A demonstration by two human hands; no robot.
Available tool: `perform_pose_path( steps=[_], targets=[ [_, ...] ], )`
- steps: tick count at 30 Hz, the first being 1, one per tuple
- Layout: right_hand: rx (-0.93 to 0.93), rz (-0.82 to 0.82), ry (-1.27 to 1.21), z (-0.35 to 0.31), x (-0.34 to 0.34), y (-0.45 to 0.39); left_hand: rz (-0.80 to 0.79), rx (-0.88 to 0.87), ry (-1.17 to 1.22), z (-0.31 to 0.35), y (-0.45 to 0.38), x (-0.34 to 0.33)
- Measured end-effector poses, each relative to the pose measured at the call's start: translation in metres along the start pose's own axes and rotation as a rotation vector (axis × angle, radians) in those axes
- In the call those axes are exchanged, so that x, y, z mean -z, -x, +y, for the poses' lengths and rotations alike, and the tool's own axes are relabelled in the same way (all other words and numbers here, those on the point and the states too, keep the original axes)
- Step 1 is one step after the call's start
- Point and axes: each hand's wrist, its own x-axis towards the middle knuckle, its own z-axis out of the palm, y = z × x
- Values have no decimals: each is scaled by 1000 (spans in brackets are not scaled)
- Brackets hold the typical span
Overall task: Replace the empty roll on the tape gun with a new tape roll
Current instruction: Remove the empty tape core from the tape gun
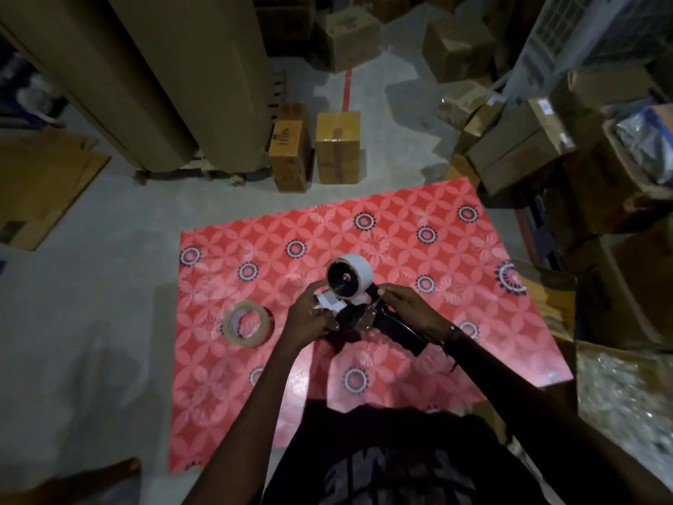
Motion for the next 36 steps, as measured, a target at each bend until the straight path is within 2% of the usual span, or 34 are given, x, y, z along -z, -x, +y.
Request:
perform_pose_path(
  steps=[2,7,9,12,16,18,22,28,32,36],
  targets=[
    [-37,-36,27,9,1,-3,49,0,-94,-13,2,-12],
    [-217,-42,121,38,5,-20,176,96,-139,-36,-5,-35],
    [-226,-70,184,45,5,-21,210,121,-175,-43,-9,-46],
    [-164,-75,203,43,6,-14,226,164,-189,-43,-11,-61],
    [54,-93,305,61,11,-16,266,161,-177,-38,-12,-78],
    [68,-73,355,75,14,-20,285,163,-140,-35,-14,-85],
    [30,41,403,95,18,-22,286,149,-120,-31,-21,-93],
    [-5,93,375,103,22,-24,306,178,-131,-29,-24,-101],
    [-23,320,296,95,20,-29,428,171,-254,-26,-28,-101],
    [-111,440,338,83,6,-42,379,93,-279,-12,-55,-100]
  ],
)
